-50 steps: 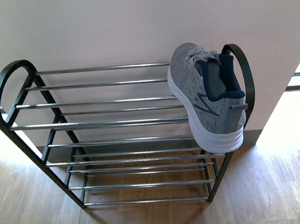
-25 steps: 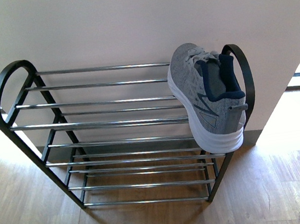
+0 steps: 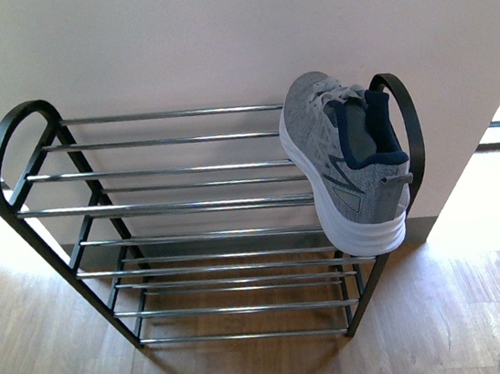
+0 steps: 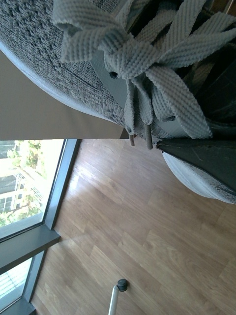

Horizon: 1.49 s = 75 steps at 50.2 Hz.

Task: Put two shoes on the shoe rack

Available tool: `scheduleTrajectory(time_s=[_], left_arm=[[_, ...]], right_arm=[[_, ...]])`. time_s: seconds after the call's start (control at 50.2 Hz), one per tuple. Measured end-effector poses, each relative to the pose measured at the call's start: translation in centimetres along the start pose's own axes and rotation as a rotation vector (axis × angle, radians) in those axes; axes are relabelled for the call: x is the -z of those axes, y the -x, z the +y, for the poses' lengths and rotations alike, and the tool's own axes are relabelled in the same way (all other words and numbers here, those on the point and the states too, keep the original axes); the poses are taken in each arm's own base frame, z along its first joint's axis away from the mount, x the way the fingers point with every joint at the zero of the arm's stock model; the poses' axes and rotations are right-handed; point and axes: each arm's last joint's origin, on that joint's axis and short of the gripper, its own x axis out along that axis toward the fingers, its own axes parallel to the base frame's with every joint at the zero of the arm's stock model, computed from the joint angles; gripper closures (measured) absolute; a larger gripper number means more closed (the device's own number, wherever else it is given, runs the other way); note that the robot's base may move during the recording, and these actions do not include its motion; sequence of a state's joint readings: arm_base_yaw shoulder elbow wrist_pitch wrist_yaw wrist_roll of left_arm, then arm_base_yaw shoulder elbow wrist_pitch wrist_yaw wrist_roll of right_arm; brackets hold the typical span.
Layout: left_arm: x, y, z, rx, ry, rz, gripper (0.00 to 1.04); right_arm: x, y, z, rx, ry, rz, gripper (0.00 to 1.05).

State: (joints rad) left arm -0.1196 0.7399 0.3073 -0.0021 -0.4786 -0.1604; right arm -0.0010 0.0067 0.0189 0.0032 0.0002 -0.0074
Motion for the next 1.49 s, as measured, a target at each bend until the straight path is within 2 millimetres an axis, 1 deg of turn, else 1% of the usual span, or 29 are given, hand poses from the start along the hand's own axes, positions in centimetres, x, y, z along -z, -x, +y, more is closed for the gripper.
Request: scheduleTrajectory(time_s=[0.06, 0.219, 0.319, 0.358, 0.418, 0.458, 0.557, 0.657, 0.677, 0.717, 0.836, 0.916, 1.015, 1.035, 1.095, 1.194, 1.374, 1.493], left_arm=[[0.0, 0.0, 0.0, 0.000, 0.000, 0.000, 1.03], [0.0, 0.0, 0.0, 0.015, 0.009, 0.000, 1.03], [-0.2, 0.0, -0.1, 0.224, 0.134, 0.035, 1.03], [-0.3, 0.0, -0.2, 0.262, 0.178, 0.055, 1.03], [-0.4, -0.3, -0.4, 0.326, 0.284, 0.123, 1.03], [-0.7, -0.7, -0.8, 0.359, 0.352, 0.172, 1.03], [-2.0, -2.3, -2.4, 0.382, 0.492, 0.253, 1.03], [-2.6, -4.3, -4.7, 0.377, 0.541, 0.321, 1.03], [-2.5, -4.8, -5.4, 0.381, 0.534, 0.342, 1.03], [-2.5, -5.3, -6.1, 0.385, 0.523, 0.363, 1.03], [-1.8, -6.5, -8.1, 0.405, 0.498, 0.438, 1.03], [-1.4, -7.1, -9.0, 0.417, 0.487, 0.480, 1.03], [-0.7, -8.5, -11.1, 0.447, 0.462, 0.564, 1.03], [-0.5, -9.0, -11.8, 0.451, 0.447, 0.592, 1.03], [-0.2, -9.7, -13.0, 0.465, 0.399, 0.634, 1.03], [-0.1, -10.6, -14.5, 0.490, 0.323, 0.681, 1.03], [-0.5, -12.6, -16.5, 0.544, 0.257, 0.716, 1.03], [-0.4, -14.1, -17.5, 0.546, 0.225, 0.739, 1.03]], right_arm=[[0.0, 0.0, 0.0, 0.000, 0.000, 0.000, 0.82], [0.0, 0.0, 0.0, 0.000, 0.000, 0.000, 0.54], [0.0, 0.0, 0.0, 0.000, 0.000, 0.000, 0.34], [0.0, 0.0, 0.0, 0.000, 0.000, 0.000, 0.28], [0.0, 0.0, 0.0, 0.000, 0.000, 0.000, 0.15], [0.0, 0.0, 0.0, 0.000, 0.000, 0.000, 0.09], [0.0, 0.0, 0.0, 0.000, -0.002, 0.000, 0.09], [0.0, 0.0, 0.0, 0.000, -0.003, 0.000, 0.09], [0.0, 0.0, 0.0, -0.001, -0.003, 0.000, 0.09], [0.0, 0.0, 0.0, 0.000, -0.003, 0.000, 0.09], [0.0, 0.0, 0.0, 0.000, -0.003, 0.000, 0.09], [0.0, 0.0, 0.0, 0.000, -0.003, 0.000, 0.09], [0.0, 0.0, 0.0, 0.000, -0.003, 0.000, 0.09], [0.0, 0.0, 0.0, 0.000, -0.003, 0.000, 0.09], [0.0, 0.0, 0.0, 0.000, -0.003, 0.000, 0.09], [0.0, 0.0, 0.0, 0.000, -0.003, 0.000, 0.09], [0.0, 0.0, 0.0, -0.001, -0.003, 0.000, 0.09], [0.0, 0.0, 0.0, 0.000, -0.003, 0.000, 0.09]])
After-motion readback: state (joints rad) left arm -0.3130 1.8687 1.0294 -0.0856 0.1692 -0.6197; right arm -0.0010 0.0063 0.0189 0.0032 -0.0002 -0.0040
